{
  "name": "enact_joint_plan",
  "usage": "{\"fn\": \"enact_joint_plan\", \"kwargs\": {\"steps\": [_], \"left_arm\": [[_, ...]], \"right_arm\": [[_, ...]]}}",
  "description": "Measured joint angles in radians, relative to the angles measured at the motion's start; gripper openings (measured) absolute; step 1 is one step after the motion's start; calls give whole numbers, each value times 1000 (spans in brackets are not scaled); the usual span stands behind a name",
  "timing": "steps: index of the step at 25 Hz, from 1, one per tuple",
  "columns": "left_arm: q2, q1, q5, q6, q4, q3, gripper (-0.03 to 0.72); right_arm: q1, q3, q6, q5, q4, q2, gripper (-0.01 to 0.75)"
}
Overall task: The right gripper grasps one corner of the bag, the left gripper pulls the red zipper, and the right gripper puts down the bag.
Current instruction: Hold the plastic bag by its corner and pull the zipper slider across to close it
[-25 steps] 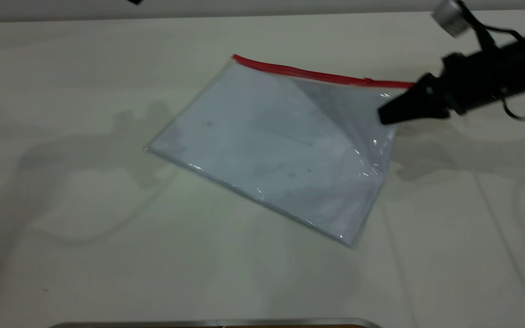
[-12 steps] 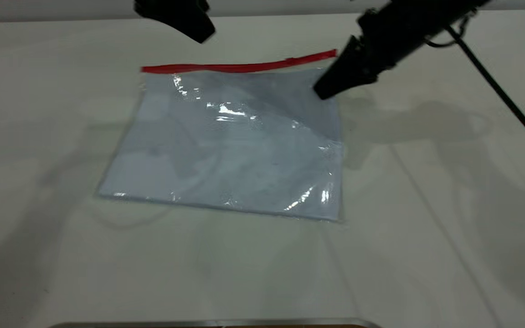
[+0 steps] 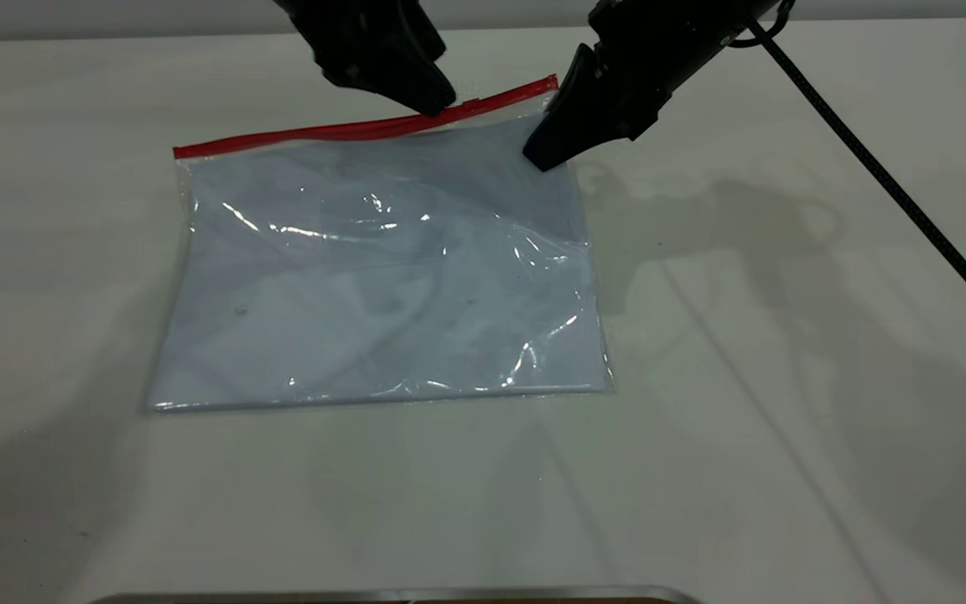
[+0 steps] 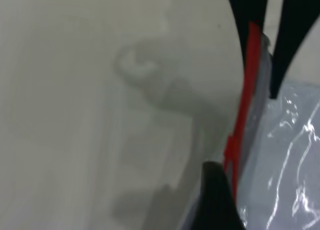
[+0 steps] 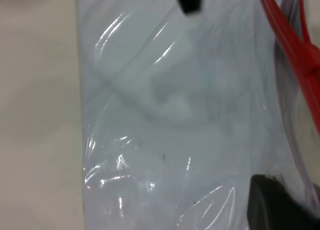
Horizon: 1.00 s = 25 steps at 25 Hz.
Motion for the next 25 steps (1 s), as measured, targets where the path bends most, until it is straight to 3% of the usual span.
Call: {"fn": "enact_joint_plan", "kwargs": {"steps": [14,25], "left_arm": [[109,-12,-12,10,-90,-98,559],[110,-15,-11,14,-91,-98,344]], "right_arm": [[0,-1,-8,-5,-2,0,33],[0,-1,-8,-7,-2,0,33]]}}
